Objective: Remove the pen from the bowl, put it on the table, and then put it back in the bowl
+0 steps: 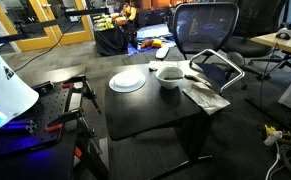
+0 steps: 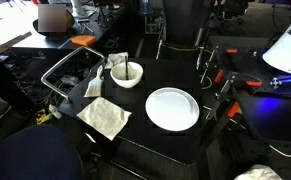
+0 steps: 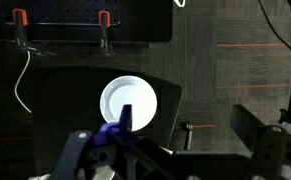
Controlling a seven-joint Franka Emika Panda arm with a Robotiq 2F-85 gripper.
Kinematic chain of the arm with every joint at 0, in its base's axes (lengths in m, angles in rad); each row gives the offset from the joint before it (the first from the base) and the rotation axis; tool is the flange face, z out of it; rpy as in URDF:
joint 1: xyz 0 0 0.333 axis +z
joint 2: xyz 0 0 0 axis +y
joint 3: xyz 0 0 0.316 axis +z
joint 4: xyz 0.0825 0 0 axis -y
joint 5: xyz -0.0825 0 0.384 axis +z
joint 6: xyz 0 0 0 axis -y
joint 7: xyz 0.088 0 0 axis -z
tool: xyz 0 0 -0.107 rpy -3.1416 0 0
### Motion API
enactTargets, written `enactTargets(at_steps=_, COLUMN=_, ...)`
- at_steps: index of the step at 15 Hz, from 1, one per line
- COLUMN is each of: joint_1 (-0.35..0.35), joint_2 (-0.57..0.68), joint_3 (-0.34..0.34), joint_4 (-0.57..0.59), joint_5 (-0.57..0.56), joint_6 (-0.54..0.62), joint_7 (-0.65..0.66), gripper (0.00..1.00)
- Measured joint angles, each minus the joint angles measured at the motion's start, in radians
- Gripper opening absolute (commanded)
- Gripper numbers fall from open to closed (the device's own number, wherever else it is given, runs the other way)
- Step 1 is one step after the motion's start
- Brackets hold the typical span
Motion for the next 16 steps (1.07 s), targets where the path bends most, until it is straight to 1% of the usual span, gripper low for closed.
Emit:
enactTargets(at_steps=10, joint_1=-0.005, joint_2=0.003, joint_3=0.001, joint_4=0.0, joint_5=0.0, joint_6=0.004, joint_7=0.015, gripper=1.0)
enactTargets(at_steps=13, joint_1=-0.029, joint_2=0.028, joint_3=0.005, joint_4=0.002, joint_5=-0.004, joint_6=0.053, joint_7=0.126, gripper=1.0)
enactTargets(at_steps=16, joint_1=-0.068, joint_2=0.089, joint_3=0.007, joint_4=0.003, joint_5=-0.015, joint_6=0.155, joint_7=0.248, gripper=1.0)
